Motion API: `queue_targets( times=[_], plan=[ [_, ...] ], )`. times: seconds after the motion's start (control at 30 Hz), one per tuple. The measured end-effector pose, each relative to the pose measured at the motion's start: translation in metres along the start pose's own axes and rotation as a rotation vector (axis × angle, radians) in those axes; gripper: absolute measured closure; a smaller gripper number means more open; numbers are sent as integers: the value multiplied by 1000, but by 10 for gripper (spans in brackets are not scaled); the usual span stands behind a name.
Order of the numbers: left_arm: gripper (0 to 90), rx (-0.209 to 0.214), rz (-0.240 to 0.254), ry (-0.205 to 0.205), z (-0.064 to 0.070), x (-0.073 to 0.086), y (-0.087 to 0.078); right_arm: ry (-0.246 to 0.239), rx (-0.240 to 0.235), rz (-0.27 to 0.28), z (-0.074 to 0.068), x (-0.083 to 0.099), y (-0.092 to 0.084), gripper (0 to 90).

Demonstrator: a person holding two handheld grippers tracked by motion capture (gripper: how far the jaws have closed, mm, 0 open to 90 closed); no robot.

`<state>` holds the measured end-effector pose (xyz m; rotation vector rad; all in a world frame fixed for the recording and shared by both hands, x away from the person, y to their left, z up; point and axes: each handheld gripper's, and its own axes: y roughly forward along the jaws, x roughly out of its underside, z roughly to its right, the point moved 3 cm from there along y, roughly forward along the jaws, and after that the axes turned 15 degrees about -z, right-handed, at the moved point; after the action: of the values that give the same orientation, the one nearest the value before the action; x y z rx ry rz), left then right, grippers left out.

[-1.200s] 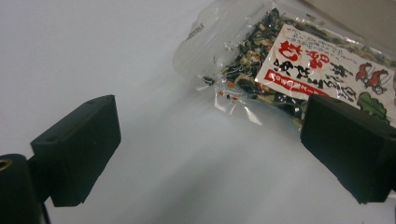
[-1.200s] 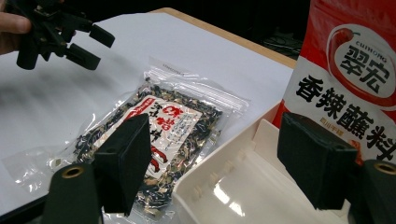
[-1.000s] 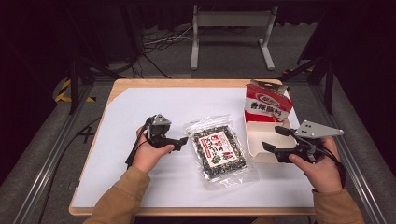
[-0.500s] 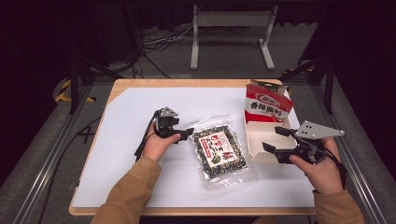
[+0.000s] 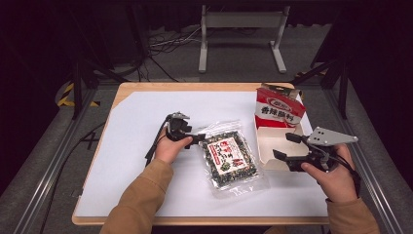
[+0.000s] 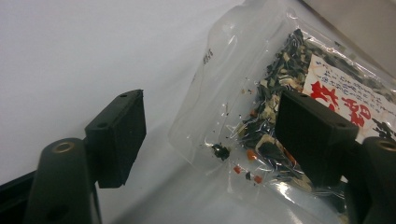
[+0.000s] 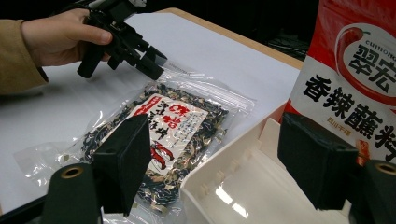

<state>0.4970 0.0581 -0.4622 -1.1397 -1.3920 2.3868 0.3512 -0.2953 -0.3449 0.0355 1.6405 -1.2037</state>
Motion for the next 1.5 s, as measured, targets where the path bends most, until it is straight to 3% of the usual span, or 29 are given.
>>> queue_targets(
  times=[0.13, 0.27, 0.37, 0.47, 0.6, 0.63, 0.67, 0.73, 0.93, 1.13, 1.3, 1.5],
  plan=[
    [374, 42, -3, -10, 3, 0, 8, 2, -4, -1, 0, 0, 1, 266],
    [396, 49, 10, -20, 2, -1, 12, 8, -3, 1, 1, 1, 1, 264],
    [460, 56, 19, -42, 0, 0, 13, 16, 17, -7, 4, 2, 1, 264],
    [569, 42, 13, -15, 3, 0, 11, 19, 16, -9, 4, 3, 2, 264],
    [642, 12, 14, 29, 8, -1, 10, 20, 18, -10, 5, 2, 3, 264],
    [694, 12, 13, 30, 8, -1, 10, 20, 21, -10, 5, 2, 2, 264],
    [807, -30, 16, 71, 8, -1, 7, 21, 20, -10, 5, 2, 2, 264],
    [868, -27, 19, 75, 9, -1, 7, 19, 21, -12, 5, 3, 2, 264],
    [889, -46, 20, 101, 11, -1, 6, 17, 23, -19, 4, 3, 4, 264],
    [891, -15, 7, 86, 10, 1, 0, 20, 24, -22, 6, 4, 4, 267],
    [891, -4, 48, 98, 13, 2, -24, 22, 4, -28, 6, 5, 3, 301],
    [891, 13, 139, 109, 18, 3, -59, 26, -53, -56, 2, 3, 6, 367]
  ],
)
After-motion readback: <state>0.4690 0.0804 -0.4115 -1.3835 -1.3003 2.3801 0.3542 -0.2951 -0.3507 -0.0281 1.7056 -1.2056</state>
